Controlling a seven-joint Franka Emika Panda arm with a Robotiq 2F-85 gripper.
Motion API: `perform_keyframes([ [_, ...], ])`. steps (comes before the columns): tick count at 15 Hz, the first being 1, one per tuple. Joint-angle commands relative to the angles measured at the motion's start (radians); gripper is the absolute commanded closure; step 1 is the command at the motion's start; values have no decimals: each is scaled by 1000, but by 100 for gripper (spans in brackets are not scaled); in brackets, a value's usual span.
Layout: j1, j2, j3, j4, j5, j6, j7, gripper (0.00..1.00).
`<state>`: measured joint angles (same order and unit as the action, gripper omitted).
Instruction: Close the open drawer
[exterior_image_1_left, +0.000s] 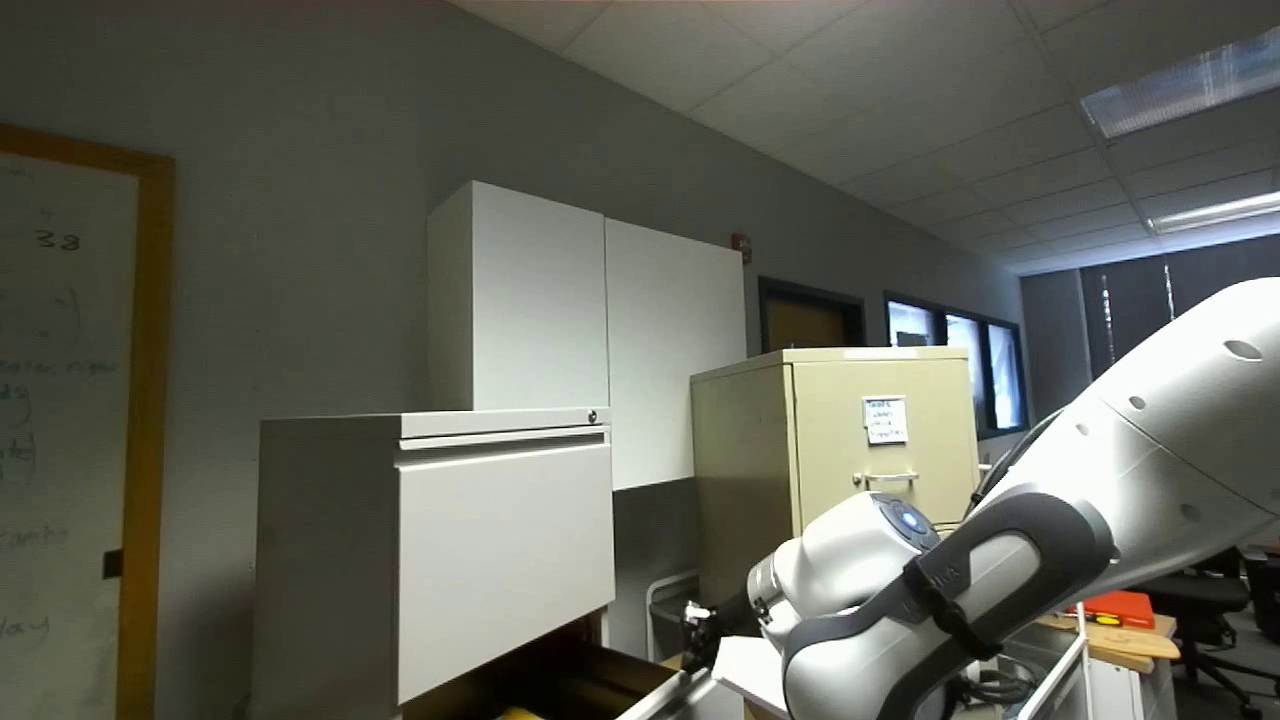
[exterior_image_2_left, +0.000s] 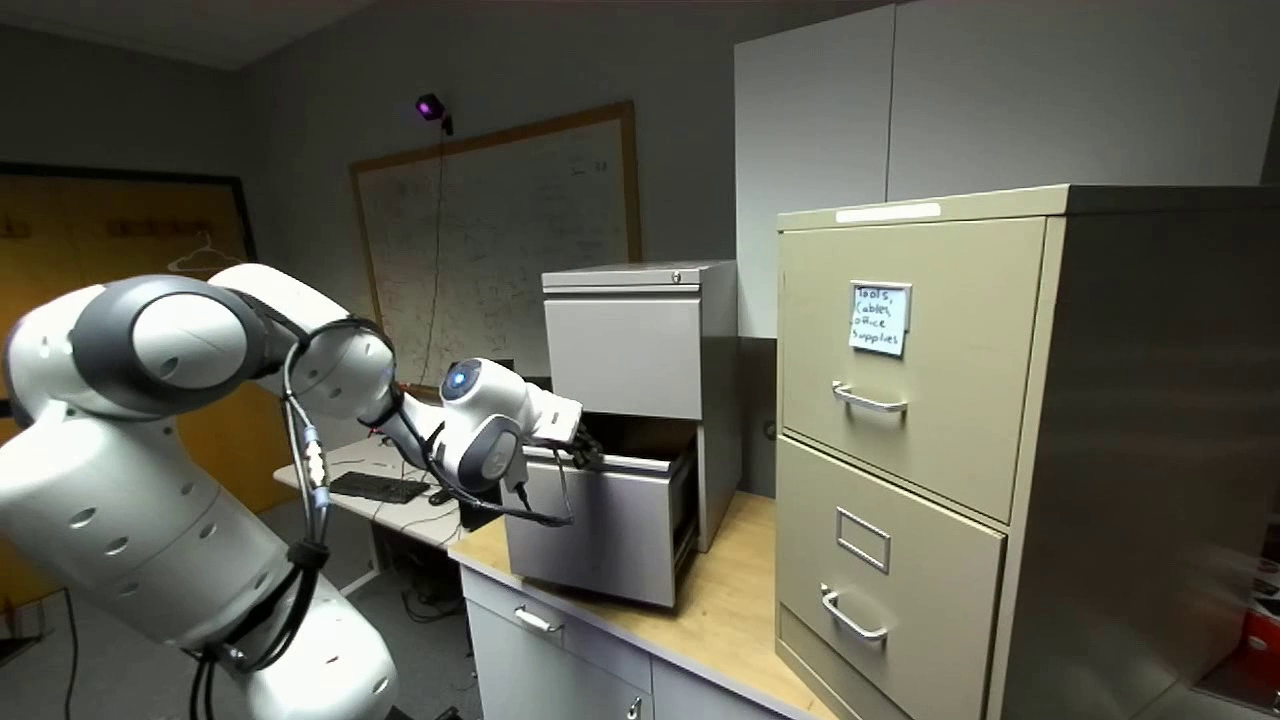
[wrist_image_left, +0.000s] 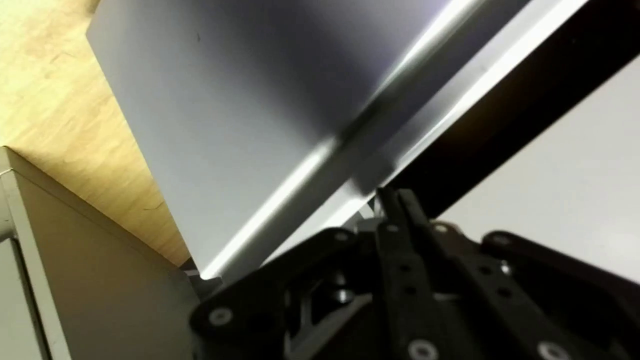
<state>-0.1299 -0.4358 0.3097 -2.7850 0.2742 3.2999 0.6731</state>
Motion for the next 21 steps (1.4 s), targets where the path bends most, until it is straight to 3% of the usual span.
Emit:
perform_keyframes([
  [1, 29, 72, -10, 0, 22, 89, 23, 94],
  [6, -15, 54, 20, -2, 68, 99, 2, 95],
  [12, -71, 53, 60, 0, 213, 95, -33, 95],
  [17, 3, 114, 26, -1, 289, 126, -23, 95],
  [21, 128, 151, -61, 0, 251, 169, 0, 95],
])
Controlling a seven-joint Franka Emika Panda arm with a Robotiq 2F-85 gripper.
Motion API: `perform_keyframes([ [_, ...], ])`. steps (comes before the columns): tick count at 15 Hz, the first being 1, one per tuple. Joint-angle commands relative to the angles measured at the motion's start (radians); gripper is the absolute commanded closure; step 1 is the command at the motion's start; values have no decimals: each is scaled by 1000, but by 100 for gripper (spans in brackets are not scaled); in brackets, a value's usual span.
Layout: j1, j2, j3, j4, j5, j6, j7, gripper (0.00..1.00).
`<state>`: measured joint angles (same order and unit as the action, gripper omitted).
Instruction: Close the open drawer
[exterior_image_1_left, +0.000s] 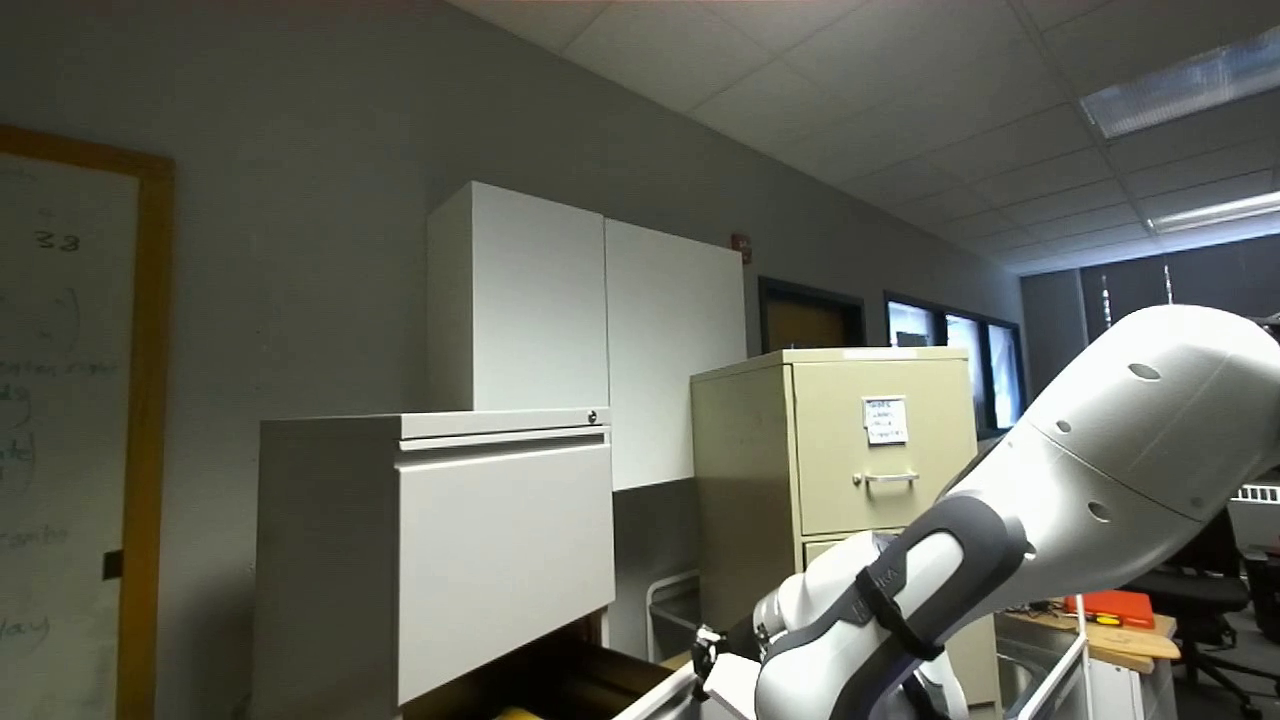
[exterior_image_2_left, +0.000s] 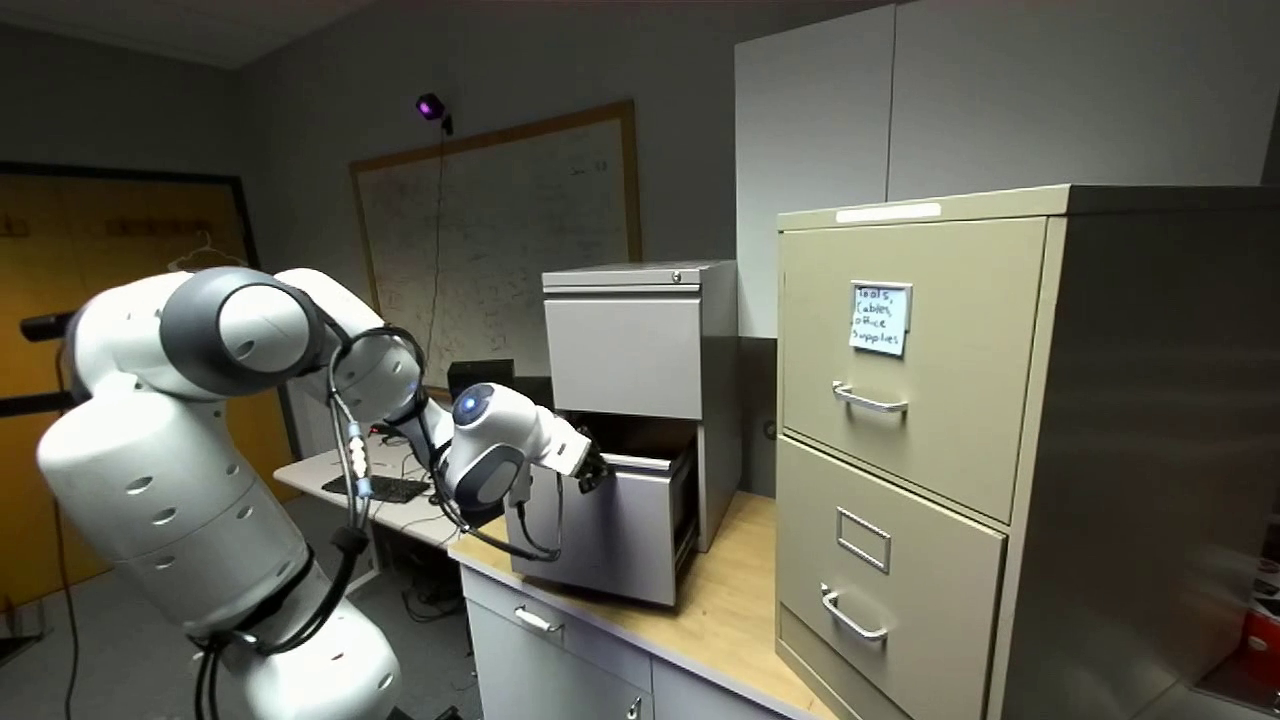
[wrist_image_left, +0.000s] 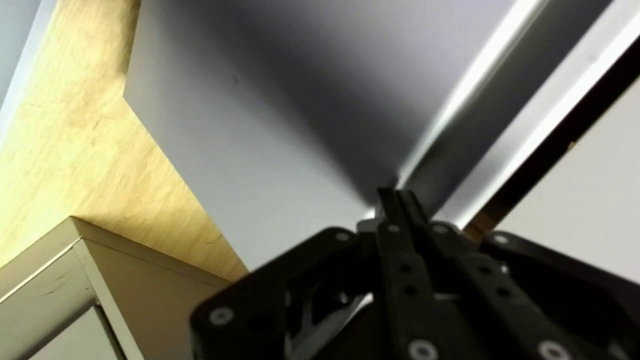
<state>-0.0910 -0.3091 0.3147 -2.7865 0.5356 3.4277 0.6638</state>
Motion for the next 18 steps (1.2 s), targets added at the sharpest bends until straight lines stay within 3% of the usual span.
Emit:
perform_keyframes([
  [1, 118, 25, -86, 4, -19, 51, 11, 95],
  [3, 154, 24, -125, 38, -43, 28, -5, 95],
  [10, 246, 128, -280, 181, -295, -3, -5, 95],
  [14, 377, 235, -426, 331, -429, -80, 49, 95],
  [16, 454, 280, -492, 404, -441, -123, 68, 95],
  [18, 500, 315, -516, 474, -401, -161, 54, 95],
])
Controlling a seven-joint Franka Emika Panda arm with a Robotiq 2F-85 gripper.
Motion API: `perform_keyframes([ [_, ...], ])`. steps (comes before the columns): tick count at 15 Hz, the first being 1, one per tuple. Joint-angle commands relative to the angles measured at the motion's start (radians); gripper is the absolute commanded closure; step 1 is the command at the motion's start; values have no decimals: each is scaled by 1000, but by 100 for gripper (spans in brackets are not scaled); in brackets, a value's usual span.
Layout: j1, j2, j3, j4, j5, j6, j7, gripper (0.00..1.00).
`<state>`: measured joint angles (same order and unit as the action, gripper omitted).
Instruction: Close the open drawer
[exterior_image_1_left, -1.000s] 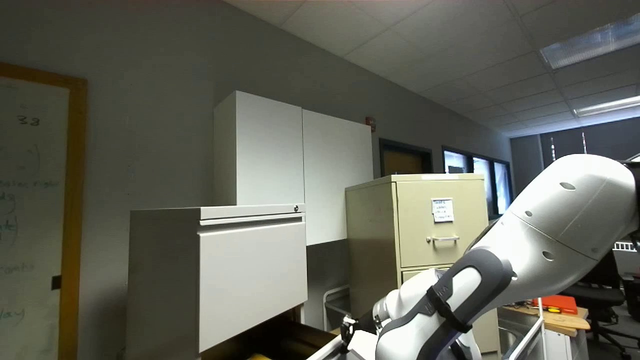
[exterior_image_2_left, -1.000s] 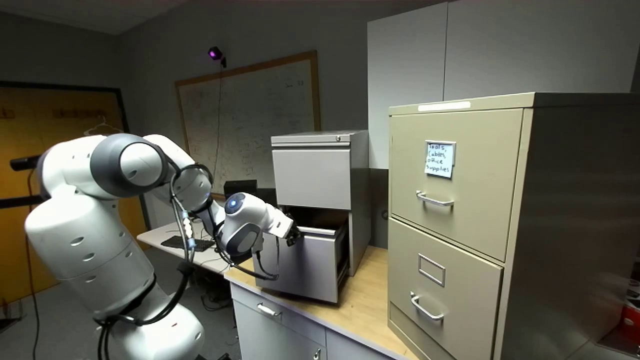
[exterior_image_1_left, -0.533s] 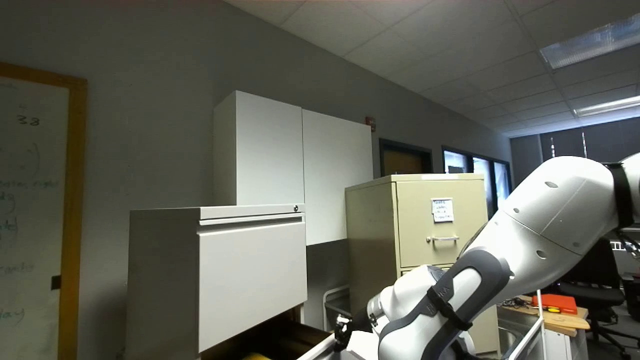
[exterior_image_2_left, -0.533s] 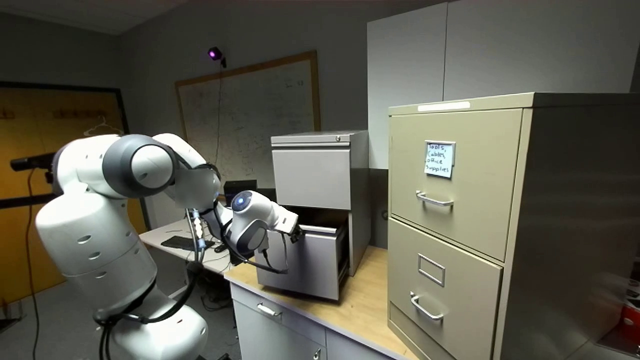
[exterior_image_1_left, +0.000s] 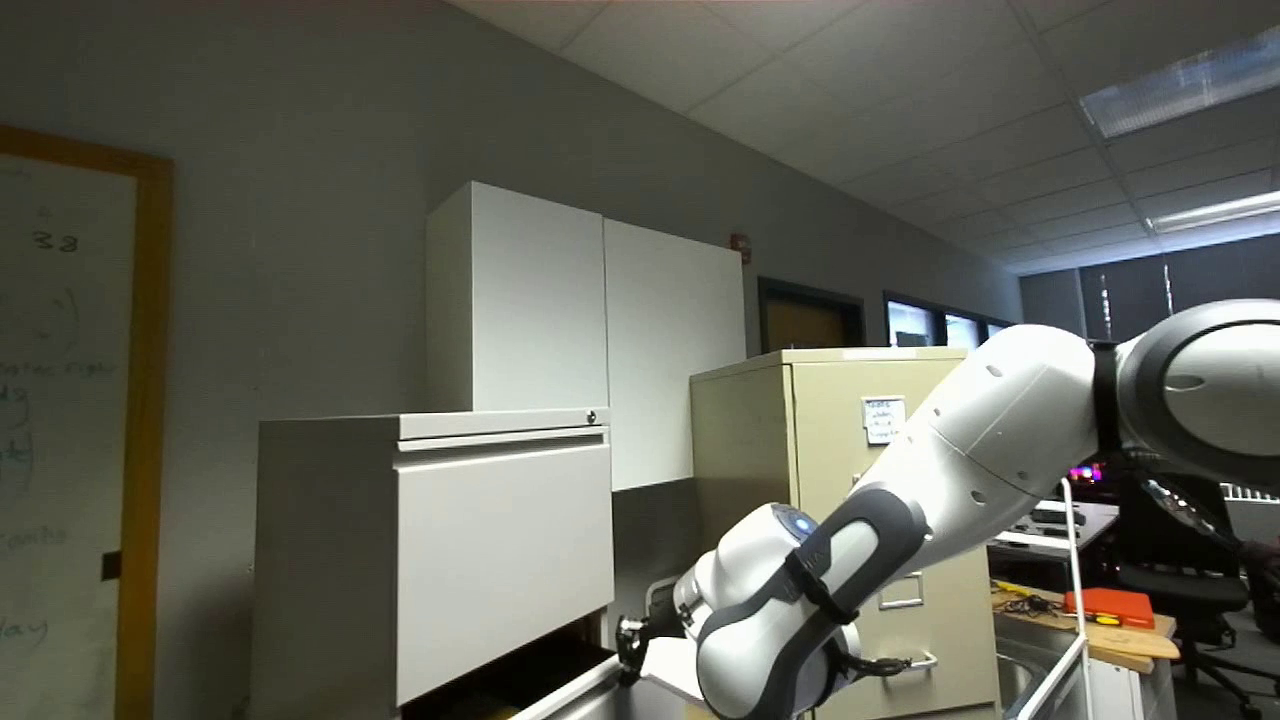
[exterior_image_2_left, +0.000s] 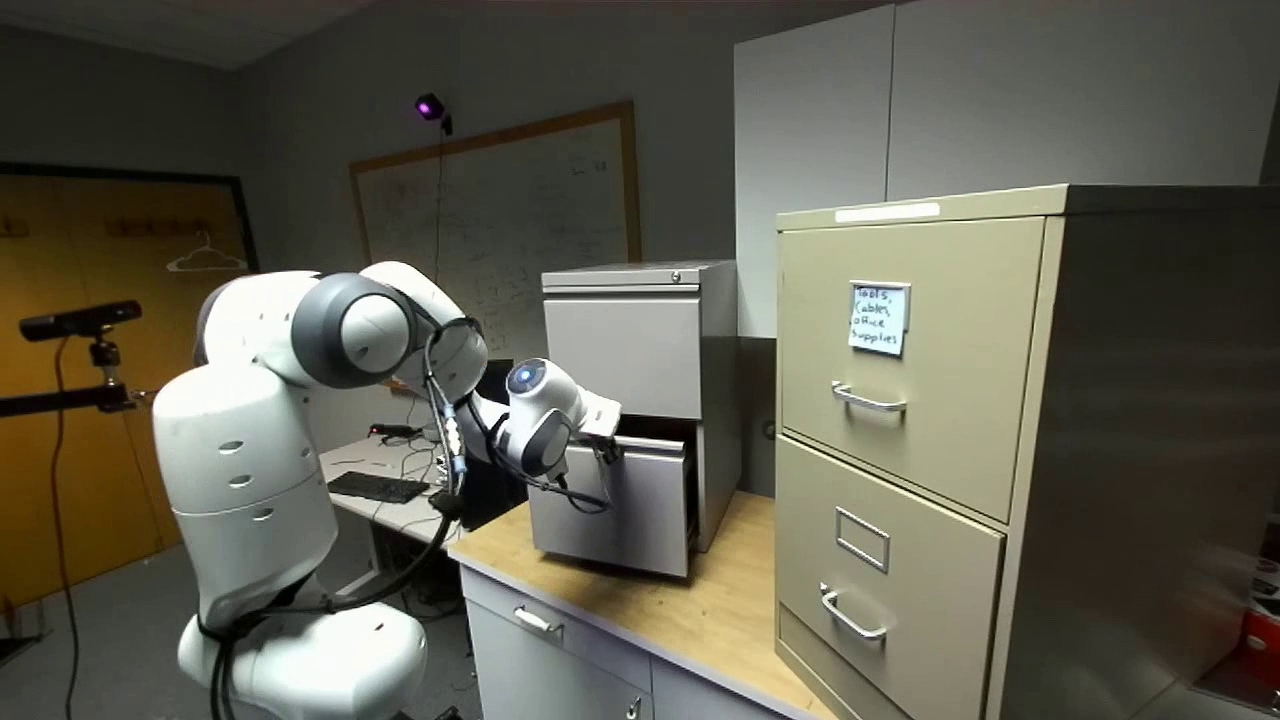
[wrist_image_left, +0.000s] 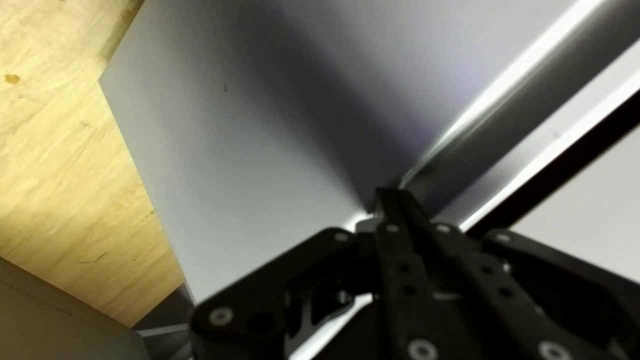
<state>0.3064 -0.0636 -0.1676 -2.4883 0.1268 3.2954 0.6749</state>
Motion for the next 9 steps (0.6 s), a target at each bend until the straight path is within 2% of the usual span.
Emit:
perform_keyframes([
  [1, 108, 89, -28, 210, 36, -45, 24, 96],
  [2, -16, 105, 112, 242, 101, -65, -26, 95],
  [5, -65, 178, 174, 352, 151, -107, -53, 96],
  [6, -84, 204, 199, 388, 212, -117, -110, 96],
  [9, -190, 273, 294, 493, 302, -158, -233, 96],
])
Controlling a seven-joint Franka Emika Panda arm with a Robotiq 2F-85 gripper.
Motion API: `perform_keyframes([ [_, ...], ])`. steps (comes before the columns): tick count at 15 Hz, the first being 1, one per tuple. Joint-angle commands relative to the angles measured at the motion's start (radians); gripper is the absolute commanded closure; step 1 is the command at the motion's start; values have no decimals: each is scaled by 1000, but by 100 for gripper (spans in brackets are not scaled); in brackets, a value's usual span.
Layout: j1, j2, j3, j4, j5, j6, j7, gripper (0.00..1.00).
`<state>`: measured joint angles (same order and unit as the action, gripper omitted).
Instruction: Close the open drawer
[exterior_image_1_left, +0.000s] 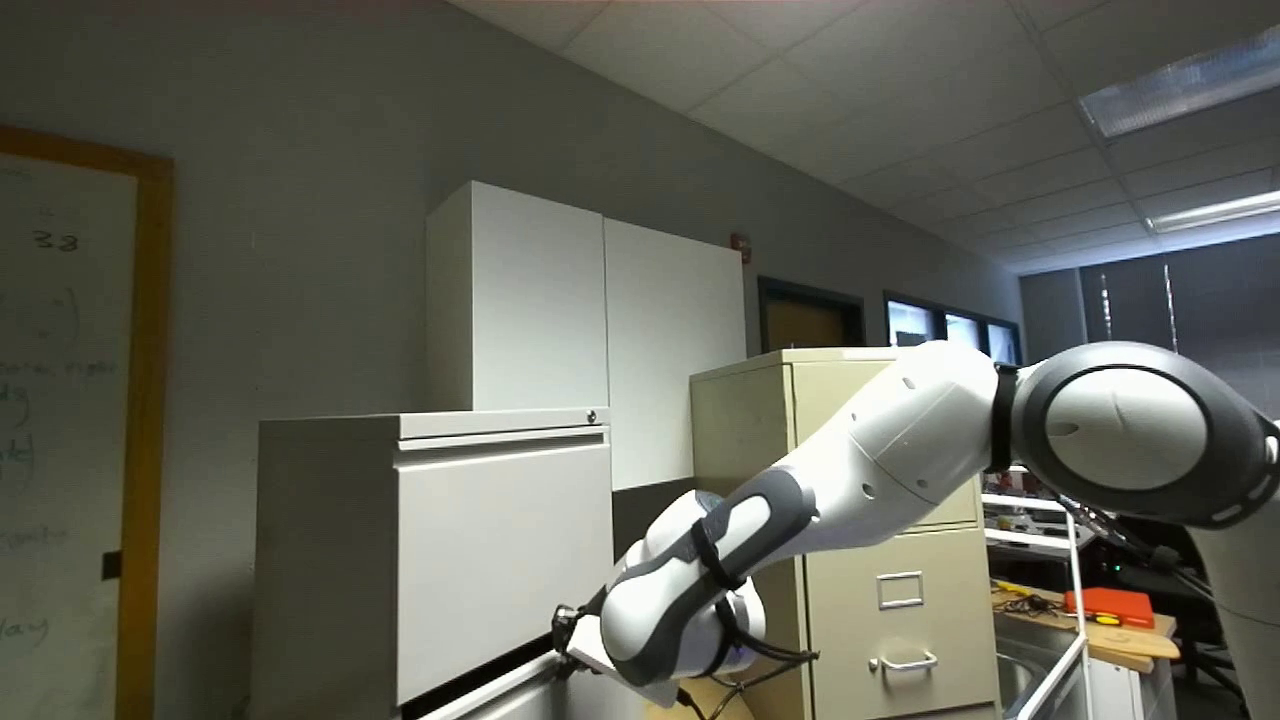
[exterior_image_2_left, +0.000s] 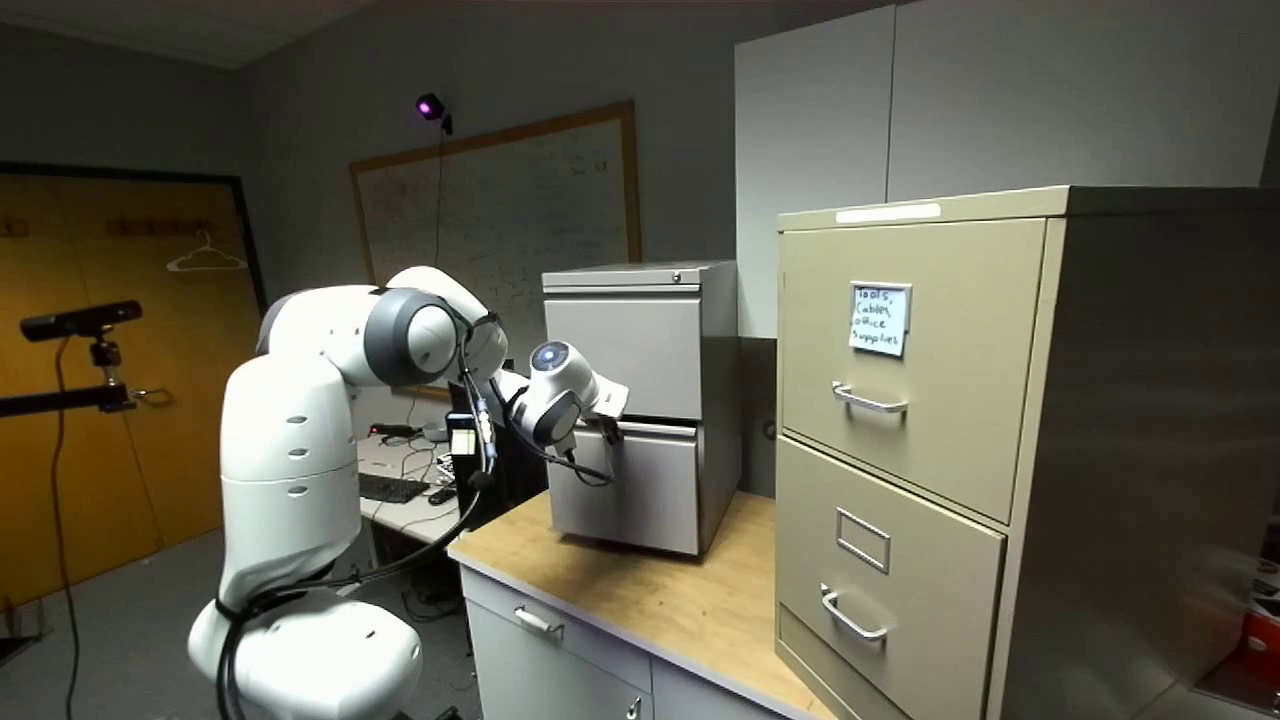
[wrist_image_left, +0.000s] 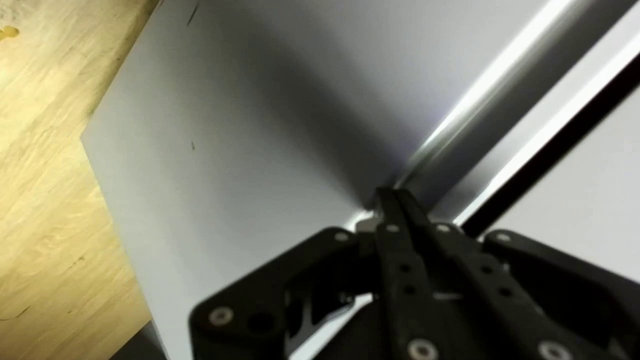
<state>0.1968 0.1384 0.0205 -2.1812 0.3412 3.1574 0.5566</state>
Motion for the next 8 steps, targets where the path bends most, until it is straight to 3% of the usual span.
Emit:
perform_keyframes([
  [1, -116, 98, 139, 224, 116, -34, -161, 96],
  [5, -231, 200, 247, 366, 187, -95, -308, 96],
  [8, -274, 233, 285, 409, 193, -146, -362, 96],
])
